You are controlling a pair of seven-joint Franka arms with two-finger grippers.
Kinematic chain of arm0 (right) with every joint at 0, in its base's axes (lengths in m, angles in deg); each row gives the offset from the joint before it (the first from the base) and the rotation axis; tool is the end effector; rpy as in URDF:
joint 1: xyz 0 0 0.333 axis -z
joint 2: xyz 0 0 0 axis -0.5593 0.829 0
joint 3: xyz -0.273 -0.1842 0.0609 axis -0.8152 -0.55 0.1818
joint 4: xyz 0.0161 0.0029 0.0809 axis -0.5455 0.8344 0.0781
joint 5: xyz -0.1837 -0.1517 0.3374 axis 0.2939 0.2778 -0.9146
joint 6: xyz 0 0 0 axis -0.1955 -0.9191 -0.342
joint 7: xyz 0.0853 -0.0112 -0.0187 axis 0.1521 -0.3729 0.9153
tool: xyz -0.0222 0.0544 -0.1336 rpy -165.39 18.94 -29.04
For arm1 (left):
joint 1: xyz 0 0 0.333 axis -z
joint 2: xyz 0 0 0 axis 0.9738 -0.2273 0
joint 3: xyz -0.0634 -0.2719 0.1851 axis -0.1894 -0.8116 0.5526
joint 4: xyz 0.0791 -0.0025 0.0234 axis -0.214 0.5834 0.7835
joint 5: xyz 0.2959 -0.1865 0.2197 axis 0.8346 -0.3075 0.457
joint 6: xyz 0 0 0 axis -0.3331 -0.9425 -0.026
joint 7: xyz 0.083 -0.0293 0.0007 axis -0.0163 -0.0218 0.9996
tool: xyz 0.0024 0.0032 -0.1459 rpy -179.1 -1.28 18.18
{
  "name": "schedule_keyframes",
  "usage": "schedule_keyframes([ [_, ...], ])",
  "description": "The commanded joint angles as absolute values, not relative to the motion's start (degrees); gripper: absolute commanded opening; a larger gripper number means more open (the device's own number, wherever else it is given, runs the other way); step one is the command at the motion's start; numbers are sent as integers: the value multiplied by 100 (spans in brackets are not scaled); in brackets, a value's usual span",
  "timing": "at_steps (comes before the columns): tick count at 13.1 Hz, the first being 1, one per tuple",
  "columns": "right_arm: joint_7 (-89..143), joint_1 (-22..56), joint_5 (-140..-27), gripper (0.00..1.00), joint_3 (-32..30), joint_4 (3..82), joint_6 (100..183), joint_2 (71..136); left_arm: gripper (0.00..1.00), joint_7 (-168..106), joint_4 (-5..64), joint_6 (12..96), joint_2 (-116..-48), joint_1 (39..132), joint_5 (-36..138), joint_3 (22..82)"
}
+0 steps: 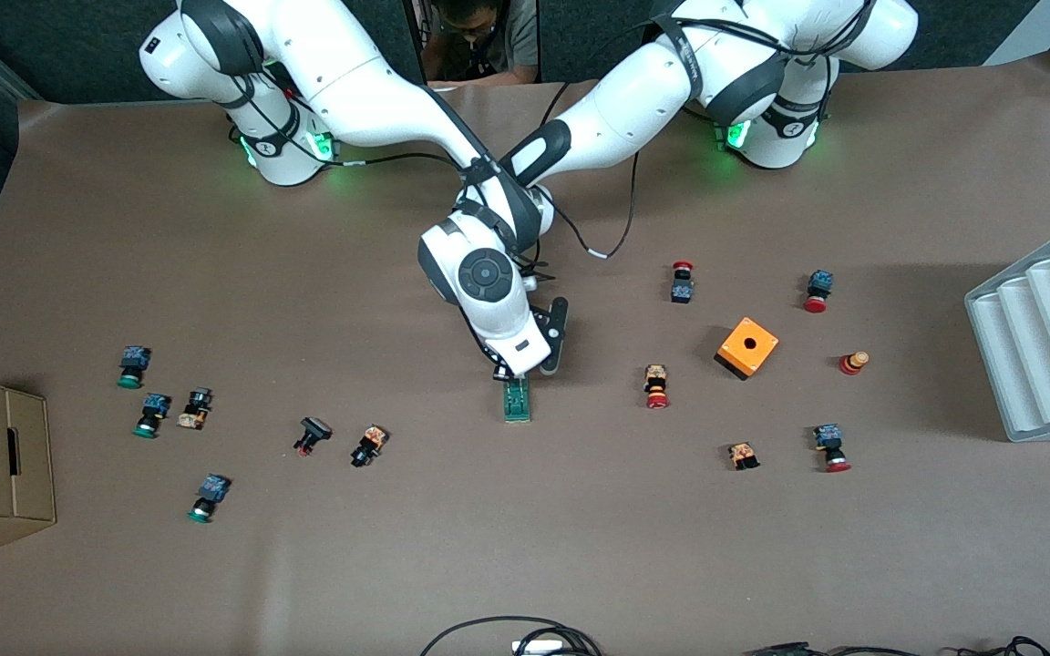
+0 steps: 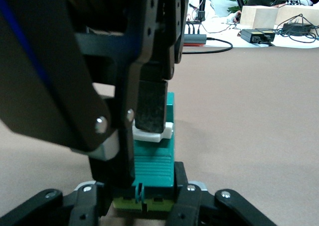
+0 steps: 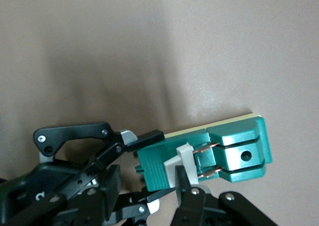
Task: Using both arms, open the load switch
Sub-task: 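Open the right gripper and lift it off the white lever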
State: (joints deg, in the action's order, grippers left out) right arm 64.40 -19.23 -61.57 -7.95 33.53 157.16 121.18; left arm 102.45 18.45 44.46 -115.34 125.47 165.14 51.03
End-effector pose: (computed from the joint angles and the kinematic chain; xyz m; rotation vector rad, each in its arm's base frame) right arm 0.5340 0.5021 0.1868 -2.4208 -1.9163 -0.0247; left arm 0.3985 -0.5991 0.0463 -2.5290 -0.1598 -1.7253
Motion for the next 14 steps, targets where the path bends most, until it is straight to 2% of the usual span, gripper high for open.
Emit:
schedule_keyframes([
  [1, 6443, -1882, -6330, 100, -775, 3379, 15758, 11996, 47, 10464, 1889, 4353, -11630, 12758, 16386, 5020],
  [8, 6426, -1794, -6356, 100, -792, 3353, 15355, 11601, 47, 10464, 1889, 4353, -11630, 12758, 16378, 5020],
  [14, 5539, -1522, -6348, 100, -801, 3317, 14766, 10916, 47, 10464, 1889, 4353, -11622, 12758, 16378, 5020],
])
